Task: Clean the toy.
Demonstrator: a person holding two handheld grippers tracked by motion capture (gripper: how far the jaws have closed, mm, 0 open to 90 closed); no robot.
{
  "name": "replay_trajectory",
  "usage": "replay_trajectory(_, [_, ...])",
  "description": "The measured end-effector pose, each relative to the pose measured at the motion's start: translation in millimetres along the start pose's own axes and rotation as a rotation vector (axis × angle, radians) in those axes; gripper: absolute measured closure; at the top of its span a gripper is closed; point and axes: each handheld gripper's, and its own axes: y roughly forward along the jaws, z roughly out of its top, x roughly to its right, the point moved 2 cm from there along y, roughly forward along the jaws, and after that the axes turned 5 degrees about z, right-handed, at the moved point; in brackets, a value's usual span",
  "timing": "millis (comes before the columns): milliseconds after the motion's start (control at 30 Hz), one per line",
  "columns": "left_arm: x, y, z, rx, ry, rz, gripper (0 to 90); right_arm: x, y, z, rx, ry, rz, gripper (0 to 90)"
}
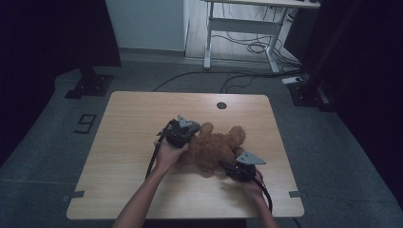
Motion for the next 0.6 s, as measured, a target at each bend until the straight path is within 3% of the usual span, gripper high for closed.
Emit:
replay_trajectory(67, [-6.1, -1.9, -5.4, 0.001, -0.043, -0.045, 82.4, -0.2, -0.8, -0.8, -0.004, 0.003, 0.007, 52.2])
replay_trajectory(233, [-3.5, -6.5, -16.3, 0.021, -0.029, -0.052, 83.2, -0.5, -1.0, -1.3, -0.01, 0.02, 0.023, 50.4])
replay_trajectory(400, [-2.3, -14.9, -27.1, 0.038, -0.034, -0.068, 83.9, -1.7, -8.4, 0.1, -0.025, 0.069, 0.052, 36.3])
replay_trajectory(600, [0.3, -27.4, -45.7, 0.094, -0.05, -0.083, 84.2, 1.8, -24.4, 11.9, 0.027, 0.116, 0.121, 24.2])
